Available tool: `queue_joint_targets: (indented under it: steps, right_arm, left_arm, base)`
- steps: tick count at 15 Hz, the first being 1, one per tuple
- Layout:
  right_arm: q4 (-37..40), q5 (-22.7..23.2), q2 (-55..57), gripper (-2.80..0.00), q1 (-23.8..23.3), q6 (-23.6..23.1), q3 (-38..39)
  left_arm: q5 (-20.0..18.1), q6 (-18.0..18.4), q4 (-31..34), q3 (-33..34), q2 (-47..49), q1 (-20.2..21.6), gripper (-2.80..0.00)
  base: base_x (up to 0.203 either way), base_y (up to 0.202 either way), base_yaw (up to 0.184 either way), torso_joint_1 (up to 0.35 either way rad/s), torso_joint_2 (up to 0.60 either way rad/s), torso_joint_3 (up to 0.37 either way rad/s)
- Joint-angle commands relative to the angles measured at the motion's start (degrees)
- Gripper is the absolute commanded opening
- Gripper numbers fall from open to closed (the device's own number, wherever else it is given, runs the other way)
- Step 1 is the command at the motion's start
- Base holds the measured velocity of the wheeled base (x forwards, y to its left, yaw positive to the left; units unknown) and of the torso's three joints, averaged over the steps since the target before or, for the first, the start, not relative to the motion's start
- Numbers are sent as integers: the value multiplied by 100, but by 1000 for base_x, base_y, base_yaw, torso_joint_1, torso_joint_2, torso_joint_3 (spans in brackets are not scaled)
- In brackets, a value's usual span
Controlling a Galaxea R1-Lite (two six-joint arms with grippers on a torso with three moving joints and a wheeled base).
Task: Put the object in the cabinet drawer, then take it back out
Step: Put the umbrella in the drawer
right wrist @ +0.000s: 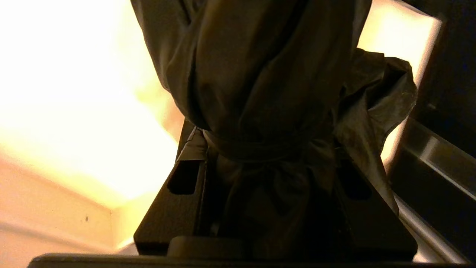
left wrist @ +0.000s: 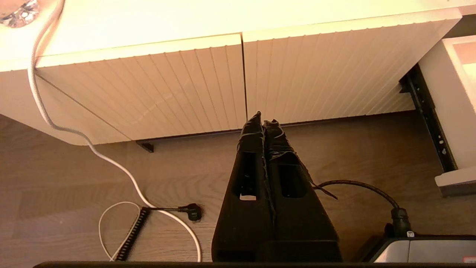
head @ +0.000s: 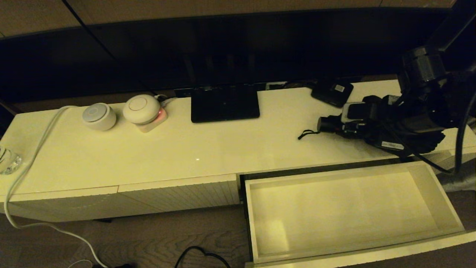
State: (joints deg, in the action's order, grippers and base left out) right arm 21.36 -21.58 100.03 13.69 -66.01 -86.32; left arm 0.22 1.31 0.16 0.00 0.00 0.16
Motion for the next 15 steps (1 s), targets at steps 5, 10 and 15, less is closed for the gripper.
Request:
queue_joint_targets:
  steps: [5,10,15]
  right_arm:
    - [392,52,-2171,-280,461,-76,1367]
    - [743,255,-2955,-280,885,172,3043]
    - [-502,655,-2059,-280,828,734,3963]
  left_arm:
    - [4,1,2,18,0,2,-280]
    - [4,1,2,18,0,2,-280]
    - [4,1,2,18,0,2,-280]
  base:
    - [0,0,0,0,0,0]
    - [0,0,0,0,0,0]
    - [0,0,0,0,0,0]
